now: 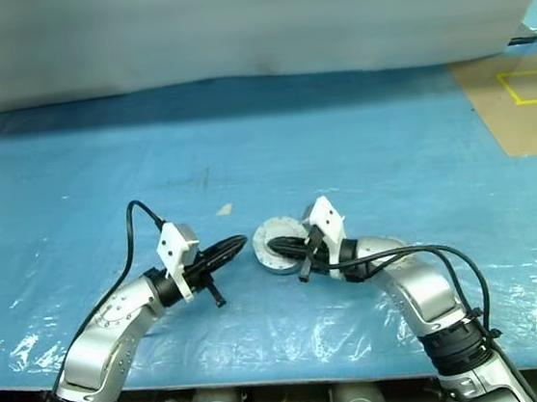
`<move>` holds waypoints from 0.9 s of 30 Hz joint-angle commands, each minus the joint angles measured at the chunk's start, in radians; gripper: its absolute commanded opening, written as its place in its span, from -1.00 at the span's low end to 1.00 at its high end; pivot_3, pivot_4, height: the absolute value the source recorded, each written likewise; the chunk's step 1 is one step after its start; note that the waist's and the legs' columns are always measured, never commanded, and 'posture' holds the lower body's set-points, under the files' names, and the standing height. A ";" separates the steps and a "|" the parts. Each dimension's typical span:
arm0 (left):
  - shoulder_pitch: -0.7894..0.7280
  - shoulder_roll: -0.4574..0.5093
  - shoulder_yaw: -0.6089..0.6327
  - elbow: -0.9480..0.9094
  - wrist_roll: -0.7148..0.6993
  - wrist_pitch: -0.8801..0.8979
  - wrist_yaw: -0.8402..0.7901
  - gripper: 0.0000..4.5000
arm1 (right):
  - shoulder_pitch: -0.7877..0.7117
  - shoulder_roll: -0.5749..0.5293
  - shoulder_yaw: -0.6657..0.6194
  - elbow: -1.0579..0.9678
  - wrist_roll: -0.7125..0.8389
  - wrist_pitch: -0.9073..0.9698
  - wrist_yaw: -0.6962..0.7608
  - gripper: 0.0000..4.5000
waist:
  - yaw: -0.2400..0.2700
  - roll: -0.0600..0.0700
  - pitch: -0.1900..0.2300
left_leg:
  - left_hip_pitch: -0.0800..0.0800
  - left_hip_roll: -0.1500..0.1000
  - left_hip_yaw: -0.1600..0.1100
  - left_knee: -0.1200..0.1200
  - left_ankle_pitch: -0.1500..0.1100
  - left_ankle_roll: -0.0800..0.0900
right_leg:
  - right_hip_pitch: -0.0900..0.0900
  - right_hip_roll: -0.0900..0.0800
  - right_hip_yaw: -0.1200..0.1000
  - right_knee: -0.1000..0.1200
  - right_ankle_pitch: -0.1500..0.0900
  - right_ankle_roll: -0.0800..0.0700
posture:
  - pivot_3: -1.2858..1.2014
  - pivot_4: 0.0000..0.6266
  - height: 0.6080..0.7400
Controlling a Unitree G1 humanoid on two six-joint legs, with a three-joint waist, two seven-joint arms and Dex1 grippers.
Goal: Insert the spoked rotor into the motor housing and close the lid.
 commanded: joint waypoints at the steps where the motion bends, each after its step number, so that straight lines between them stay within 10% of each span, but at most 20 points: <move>1: -0.007 0.001 0.008 -0.040 0.018 -0.024 0.028 -0.99 | -0.015 -0.026 -0.012 -0.110 -0.015 0.013 -0.038 -1.00 | 0.000 0.000 0.000 | 0.000 0.000 0.000 0.000 0.000 0.000 | 0.000 0.000 0.000 0.000 0.000 0.000 | 0.03 -0.52 1.00; 3: -0.008 0.003 0.004 -0.028 0.027 -0.034 0.033 -0.99 | -0.011 -0.035 0.029 -0.092 -0.071 -0.019 -0.056 -1.00 | -0.001 0.000 0.000 | 0.000 0.000 0.000 0.000 0.000 0.000 | 0.000 0.001 0.000 0.000 0.000 0.000 | 0.03 -0.52 1.00; 16: 0.045 0.068 0.039 0.053 0.024 -0.150 -0.051 -1.00 | -0.095 0.033 0.155 -0.014 -0.190 -0.085 -0.073 0.97 | -0.001 0.000 0.000 | -0.001 0.000 0.000 -0.001 0.000 0.000 | -0.002 0.001 0.000 0.000 0.000 0.000 | 0.03 -0.52 1.00; 27: 0.072 0.053 0.032 0.157 0.045 -0.262 -0.081 -1.00 | -0.034 0.000 0.109 0.002 -0.192 -0.121 -0.061 0.99 | 0.000 0.000 0.000 | -0.001 0.000 0.000 0.000 0.000 0.000 | -0.002 0.000 0.000 0.000 0.000 0.000 | 0.03 -0.52 1.00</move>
